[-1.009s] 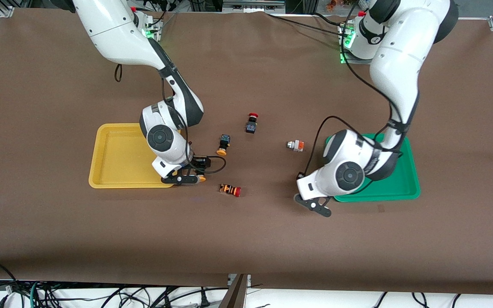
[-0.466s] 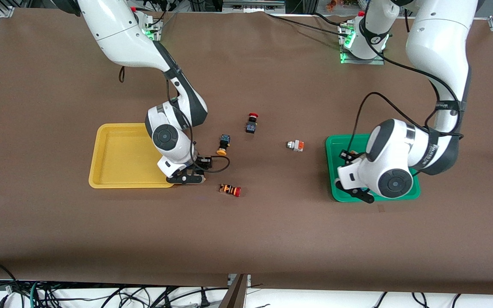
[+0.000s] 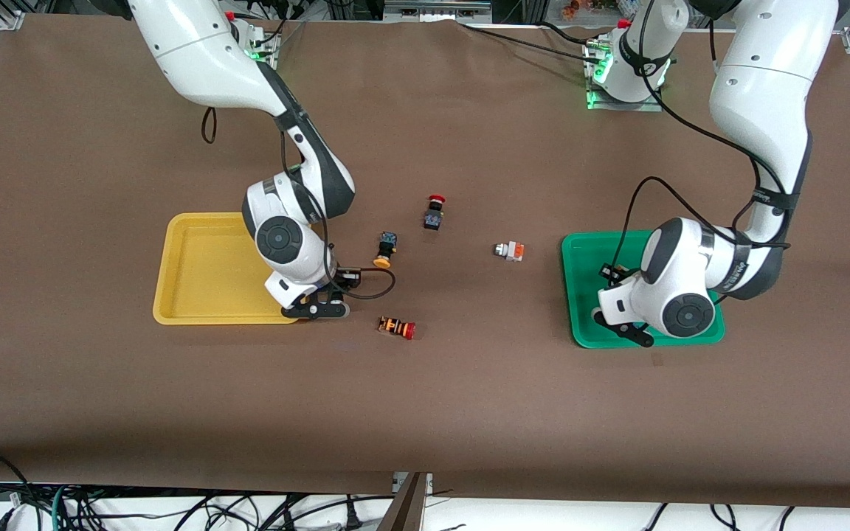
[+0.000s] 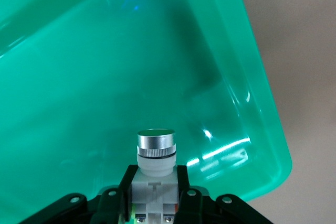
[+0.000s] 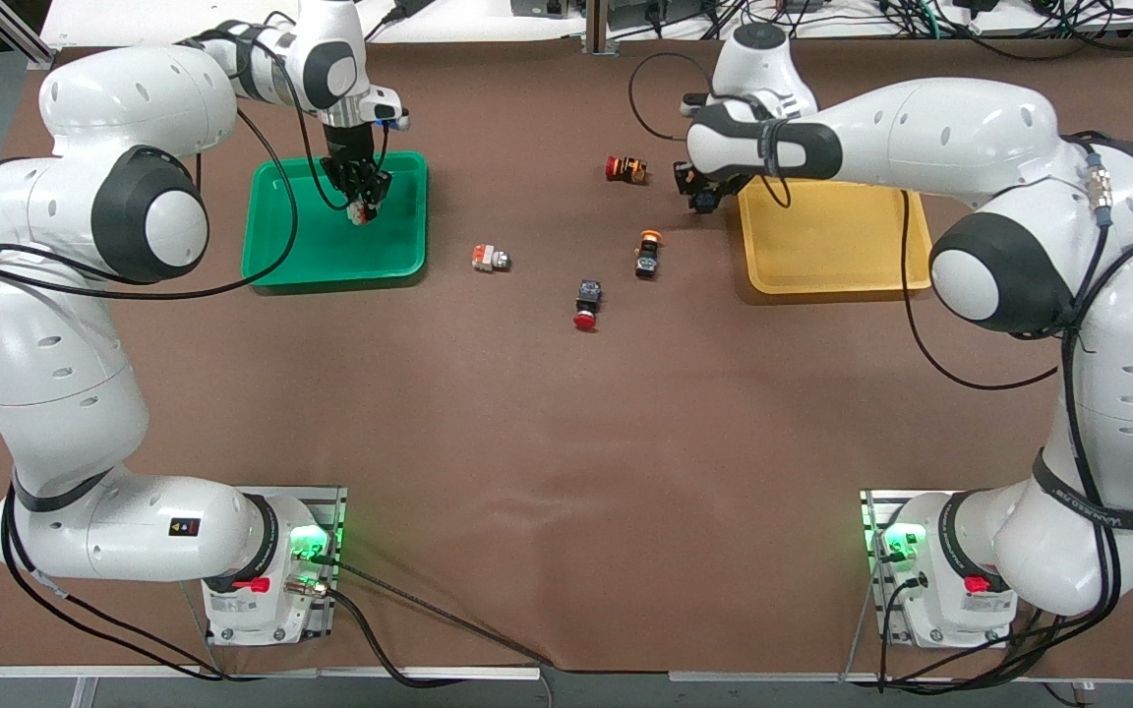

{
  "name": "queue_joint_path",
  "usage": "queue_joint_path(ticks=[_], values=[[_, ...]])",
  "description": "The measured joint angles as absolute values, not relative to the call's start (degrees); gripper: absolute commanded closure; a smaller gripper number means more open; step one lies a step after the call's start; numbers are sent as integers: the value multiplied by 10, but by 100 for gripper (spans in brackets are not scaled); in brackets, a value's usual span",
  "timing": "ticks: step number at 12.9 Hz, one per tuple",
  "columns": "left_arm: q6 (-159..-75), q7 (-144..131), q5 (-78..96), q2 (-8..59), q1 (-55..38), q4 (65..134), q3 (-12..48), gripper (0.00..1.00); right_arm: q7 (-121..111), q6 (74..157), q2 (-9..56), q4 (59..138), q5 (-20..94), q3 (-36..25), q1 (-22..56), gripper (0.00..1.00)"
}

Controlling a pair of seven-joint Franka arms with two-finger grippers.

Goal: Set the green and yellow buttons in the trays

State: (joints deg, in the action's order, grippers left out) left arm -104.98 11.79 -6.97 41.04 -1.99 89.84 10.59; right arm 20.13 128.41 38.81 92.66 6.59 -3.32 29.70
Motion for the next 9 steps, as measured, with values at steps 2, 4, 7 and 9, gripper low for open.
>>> queue_joint_path(ticks=[2, 4, 7, 9], values=[[-1070, 118, -70, 407, -21, 910, 107, 0, 116, 1237, 365, 929, 66, -72, 294, 81], [-1072, 118, -70, 394, -22, 910, 113, 0, 30, 1218, 342, 953, 66, -115, 289, 78], [-1071, 112, -69, 347, -24, 909, 136, 0, -56, 1236, 314, 1029, 67, -173, 283, 69], [-1070, 56, -69, 331, -28, 910, 168, 0, -71, 1292, 311, 1085, 69, -186, 277, 60]])
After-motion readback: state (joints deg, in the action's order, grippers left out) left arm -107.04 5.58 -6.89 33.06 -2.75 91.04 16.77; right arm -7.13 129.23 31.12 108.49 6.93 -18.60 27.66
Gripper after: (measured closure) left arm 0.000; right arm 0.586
